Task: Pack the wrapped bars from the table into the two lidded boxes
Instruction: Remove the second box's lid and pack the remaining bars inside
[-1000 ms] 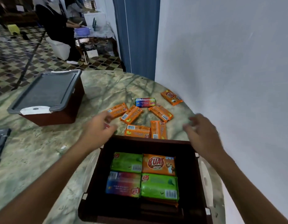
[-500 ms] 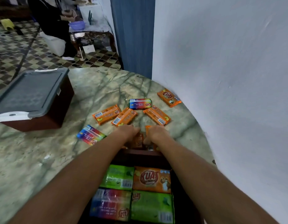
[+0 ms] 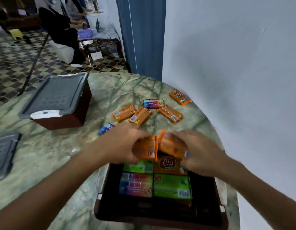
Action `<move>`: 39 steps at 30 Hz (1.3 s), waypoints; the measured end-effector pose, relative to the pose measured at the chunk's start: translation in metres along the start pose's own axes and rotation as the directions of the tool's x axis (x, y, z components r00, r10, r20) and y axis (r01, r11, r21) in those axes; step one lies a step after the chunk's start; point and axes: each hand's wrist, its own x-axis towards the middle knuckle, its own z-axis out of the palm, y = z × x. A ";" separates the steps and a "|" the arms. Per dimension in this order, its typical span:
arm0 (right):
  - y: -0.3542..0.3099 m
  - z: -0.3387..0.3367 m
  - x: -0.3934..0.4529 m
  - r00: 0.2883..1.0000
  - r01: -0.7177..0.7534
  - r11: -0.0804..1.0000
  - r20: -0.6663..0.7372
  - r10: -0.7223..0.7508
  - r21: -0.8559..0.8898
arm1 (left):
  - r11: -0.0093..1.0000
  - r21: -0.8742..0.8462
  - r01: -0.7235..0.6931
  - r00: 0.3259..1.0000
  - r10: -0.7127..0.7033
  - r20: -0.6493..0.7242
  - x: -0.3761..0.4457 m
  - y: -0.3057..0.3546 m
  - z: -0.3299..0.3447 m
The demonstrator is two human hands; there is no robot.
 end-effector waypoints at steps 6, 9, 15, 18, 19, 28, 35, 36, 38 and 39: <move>0.002 0.056 -0.026 0.998 0.025 0.977 0.063 -0.012 -0.211 | 0.991 0.095 0.098 0.991 -0.106 0.080 -0.007 0.015 0.073; -0.002 0.073 -0.019 0.998 0.017 0.949 0.060 0.002 -0.316 | 0.974 0.133 0.183 0.980 -0.191 0.054 -0.003 0.019 0.087; -0.008 0.091 -0.010 0.999 -0.008 0.934 0.033 0.021 -0.357 | 0.966 0.088 0.241 0.970 -0.241 -0.014 0.001 0.015 0.088; -0.023 0.092 0.001 0.996 0.086 0.926 0.030 -0.081 -0.367 | 0.971 0.063 0.229 0.973 -0.229 -0.022 0.006 0.009 0.088; -0.023 0.092 0.004 0.997 0.083 0.932 0.037 -0.075 -0.352 | 0.972 0.058 0.230 0.973 -0.229 -0.023 0.008 0.009 0.089; -0.011 0.103 0.007 0.999 0.037 0.953 0.019 -0.033 -0.302 | 0.952 -0.003 0.305 0.948 -0.304 -0.095 0.003 0.013 0.092; -0.024 0.043 0.017 0.960 0.095 0.995 0.268 -0.084 -0.027 | 0.973 -0.189 0.129 0.982 -0.099 0.161 -0.012 0.007 0.060; -0.029 0.025 0.023 0.967 0.091 0.989 0.228 -0.116 0.120 | 0.945 -0.310 0.105 0.982 -0.049 0.181 -0.018 0.002 0.044; -0.036 -0.002 0.051 0.985 0.165 0.956 0.009 -0.172 0.241 | 0.886 -0.455 0.087 0.995 -0.059 0.075 -0.023 -0.018 0.012; -0.037 -0.010 0.069 0.977 0.205 0.956 -0.100 -0.188 0.209 | 0.890 -0.450 0.075 0.991 -0.116 -0.064 -0.019 -0.032 0.001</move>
